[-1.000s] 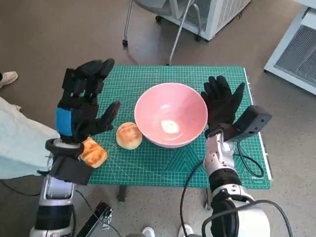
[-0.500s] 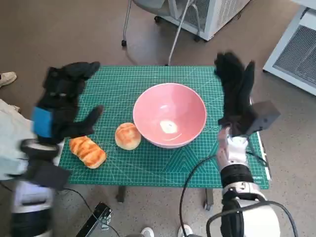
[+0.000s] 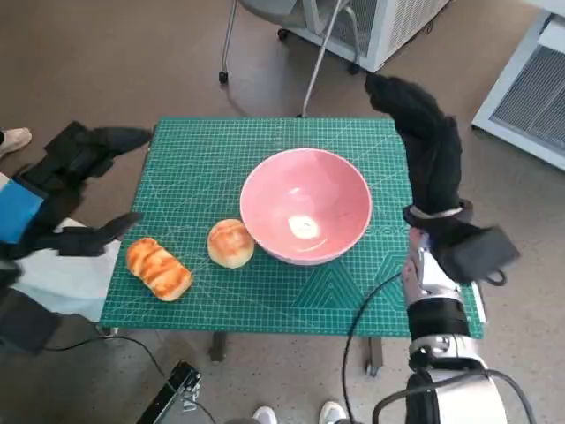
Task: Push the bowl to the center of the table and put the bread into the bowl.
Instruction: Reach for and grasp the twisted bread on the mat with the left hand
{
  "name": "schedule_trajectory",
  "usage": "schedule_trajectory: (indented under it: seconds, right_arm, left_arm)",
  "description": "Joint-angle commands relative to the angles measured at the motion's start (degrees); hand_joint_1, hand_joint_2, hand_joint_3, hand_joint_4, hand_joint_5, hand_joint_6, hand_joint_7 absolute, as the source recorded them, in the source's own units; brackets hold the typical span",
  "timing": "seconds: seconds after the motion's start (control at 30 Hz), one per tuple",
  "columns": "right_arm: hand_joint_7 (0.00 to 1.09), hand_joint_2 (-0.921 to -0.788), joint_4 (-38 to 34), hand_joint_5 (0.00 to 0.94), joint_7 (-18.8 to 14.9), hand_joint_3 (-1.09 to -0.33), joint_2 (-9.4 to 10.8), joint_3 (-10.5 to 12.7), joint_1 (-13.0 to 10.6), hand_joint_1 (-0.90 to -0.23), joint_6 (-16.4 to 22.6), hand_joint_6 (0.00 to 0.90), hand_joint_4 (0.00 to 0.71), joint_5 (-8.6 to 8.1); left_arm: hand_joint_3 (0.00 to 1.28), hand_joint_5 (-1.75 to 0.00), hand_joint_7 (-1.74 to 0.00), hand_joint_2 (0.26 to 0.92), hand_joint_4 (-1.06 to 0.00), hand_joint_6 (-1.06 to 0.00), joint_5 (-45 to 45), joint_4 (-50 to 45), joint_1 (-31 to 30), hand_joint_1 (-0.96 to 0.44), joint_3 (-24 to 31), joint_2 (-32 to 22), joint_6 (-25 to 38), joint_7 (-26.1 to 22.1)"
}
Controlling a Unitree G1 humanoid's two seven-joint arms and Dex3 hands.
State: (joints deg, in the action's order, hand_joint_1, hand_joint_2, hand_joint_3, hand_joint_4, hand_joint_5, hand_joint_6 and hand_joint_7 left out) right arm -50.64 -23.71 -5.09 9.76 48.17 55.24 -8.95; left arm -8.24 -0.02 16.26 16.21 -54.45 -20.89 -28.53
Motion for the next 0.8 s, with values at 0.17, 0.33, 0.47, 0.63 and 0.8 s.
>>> schedule_trajectory:
  seconds: [0.17, 0.33, 0.47, 0.63, 0.8]
  right_arm:
    - [0.78, -0.921, 2.05, 0.008, -0.26, -0.632, 0.92, -2.00, -3.63, -0.493, -3.37, 0.133, 0.411, -0.45]
    - [0.78, -0.921, 2.46, 0.006, -0.57, -0.606, 2.25, -2.36, -3.90, -0.493, -5.51, 0.123, 0.409, -1.56]
    - [0.78, -0.921, 2.95, 0.008, -0.49, -0.598, 3.14, -2.62, -4.23, -0.490, -6.21, 0.124, 0.413, -1.87]
    - [0.78, -0.921, 4.09, 0.009, -1.06, -0.594, 3.75, -2.81, -4.83, -0.480, -6.63, 0.124, 0.415, -2.79]
    - [0.78, -0.921, 4.35, 0.008, -1.63, -0.592, 3.93, -2.86, -4.81, -0.462, -7.00, 0.122, 0.414, -3.64]
  left_arm:
    - [0.11, -0.01, -0.09, 0.827, -0.37, -0.46, -6.64, 3.01, -2.76, 0.19, -2.24, -8.05, -3.28, -4.18]
    - [0.08, 0.00, -0.05, 0.834, -0.37, -0.46, -12.36, 5.51, -4.02, 0.18, -5.82, -9.88, -8.08, -3.13]
    - [0.08, 0.00, -0.04, 0.837, -0.37, -0.47, -15.94, 8.23, -3.86, 0.18, -9.16, -10.39, -10.97, -2.82]
    - [0.07, 0.00, -0.02, 0.830, -0.37, -0.47, -22.13, 10.61, -2.63, 0.15, -13.10, -11.10, -13.41, -1.53]
    - [0.05, 0.00, -0.01, 0.814, -0.35, -0.46, -28.19, 11.61, -1.42, 0.09, -15.85, -10.85, -13.92, 1.23]
